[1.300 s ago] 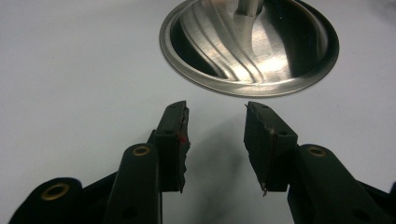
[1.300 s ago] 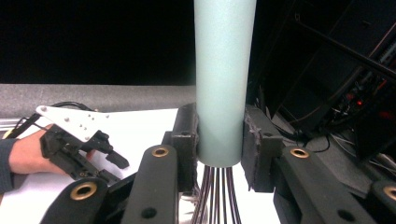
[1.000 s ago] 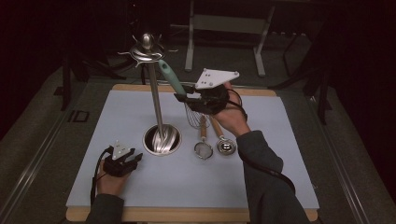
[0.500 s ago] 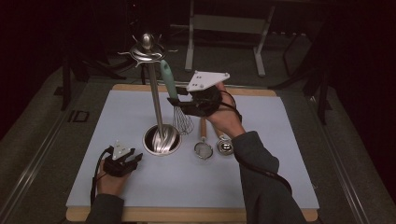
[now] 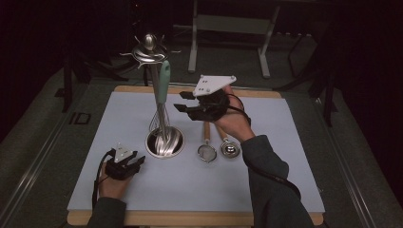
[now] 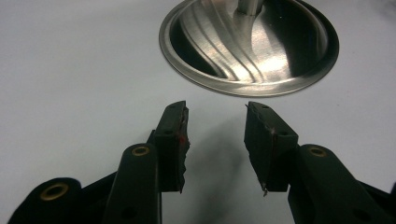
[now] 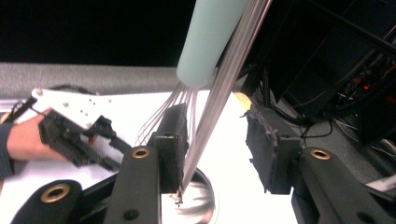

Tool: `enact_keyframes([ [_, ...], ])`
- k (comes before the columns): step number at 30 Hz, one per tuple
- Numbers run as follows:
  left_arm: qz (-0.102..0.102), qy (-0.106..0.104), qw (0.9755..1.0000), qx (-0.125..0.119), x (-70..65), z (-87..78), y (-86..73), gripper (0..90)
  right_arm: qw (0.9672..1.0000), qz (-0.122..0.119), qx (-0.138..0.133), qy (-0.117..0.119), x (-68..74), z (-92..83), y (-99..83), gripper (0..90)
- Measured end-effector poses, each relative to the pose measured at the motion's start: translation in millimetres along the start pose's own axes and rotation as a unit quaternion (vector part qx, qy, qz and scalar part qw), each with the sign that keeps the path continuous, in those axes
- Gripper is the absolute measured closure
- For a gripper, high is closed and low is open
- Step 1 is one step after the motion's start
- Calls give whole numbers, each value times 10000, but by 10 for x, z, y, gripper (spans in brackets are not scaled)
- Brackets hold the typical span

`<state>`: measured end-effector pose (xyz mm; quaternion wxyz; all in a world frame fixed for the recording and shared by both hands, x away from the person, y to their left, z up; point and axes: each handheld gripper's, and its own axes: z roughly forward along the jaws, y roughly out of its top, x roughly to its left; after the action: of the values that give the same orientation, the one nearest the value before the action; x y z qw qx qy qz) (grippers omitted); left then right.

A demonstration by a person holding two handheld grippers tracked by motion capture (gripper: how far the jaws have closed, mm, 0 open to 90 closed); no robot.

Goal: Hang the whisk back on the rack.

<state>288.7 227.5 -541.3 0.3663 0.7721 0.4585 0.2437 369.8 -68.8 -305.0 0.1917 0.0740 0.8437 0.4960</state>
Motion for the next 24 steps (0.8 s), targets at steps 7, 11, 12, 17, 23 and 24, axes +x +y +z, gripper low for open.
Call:
enact_keyframes([
  [7,0,4,10000,-1,0,-1,0,598,9992,-184,345,-50,19,-42,-73,571],
  [11,-10,7,10000,-16,-1,0,-1,598,9988,-170,442,-98,0,-91,-131,570],
  [12,-11,10,10000,-19,-1,0,-1,598,9988,-161,455,-109,-6,-107,-145,569],
  [17,-16,15,10000,-9,-1,-1,0,594,9983,-138,550,-163,-37,-182,-224,564],
  [23,-13,36,10000,-35,-3,-4,-1,585,9979,-1,610,-212,-77,-276,-355,558],
  [24,-13,36,10000,-35,-3,-4,-1,585,9979,-1,610,-212,-77,-276,-355,558],
])
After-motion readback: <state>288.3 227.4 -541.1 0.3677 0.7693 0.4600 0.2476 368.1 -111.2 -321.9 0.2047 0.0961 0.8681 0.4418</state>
